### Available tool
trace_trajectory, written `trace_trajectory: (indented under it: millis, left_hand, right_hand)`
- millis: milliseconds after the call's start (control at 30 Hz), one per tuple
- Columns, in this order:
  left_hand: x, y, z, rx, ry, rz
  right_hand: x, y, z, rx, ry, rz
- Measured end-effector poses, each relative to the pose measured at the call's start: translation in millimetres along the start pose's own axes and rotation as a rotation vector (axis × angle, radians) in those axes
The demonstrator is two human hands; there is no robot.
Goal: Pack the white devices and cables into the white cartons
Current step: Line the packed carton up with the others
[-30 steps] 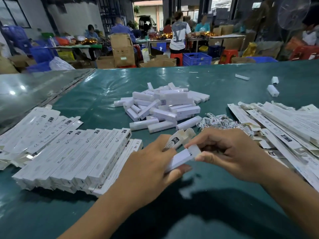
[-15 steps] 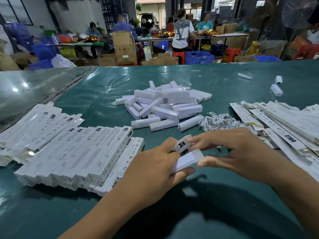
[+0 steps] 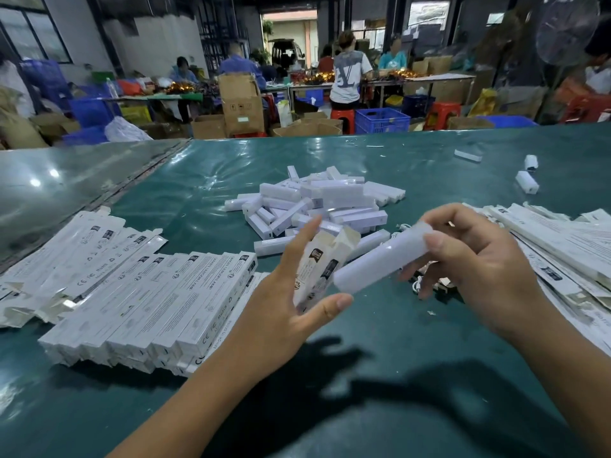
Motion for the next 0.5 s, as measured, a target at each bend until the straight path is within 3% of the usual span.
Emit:
trace_trajectory:
  millis: [100, 233, 500]
  left_hand:
    - [1.2, -5.7, 2.6, 0.171, 0.077, 0.010]
    - [0.7, -4.3, 7.6, 0.257, 0.022, 0.056]
    - [-2.1, -5.9, 10.1, 0.317, 0.022, 0.058]
  right_hand:
    - [4.2, 0.3, -9.4, 0.003, 0.145, -0.018]
    - [4.3, -7.0, -15.7, 0.058, 0.242, -0.090]
    - [-1.4, -14.1, -4.3, -0.065, 0.222, -0.153]
Point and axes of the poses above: each hand's wrist, its own x-axis towards the middle knuckle, its own z-axis out of the palm, y = z × x, the point moved 5 cm from there along x, towards the middle knuckle, and after that the axes turned 3 degrees about x, right-handed, at the moved point
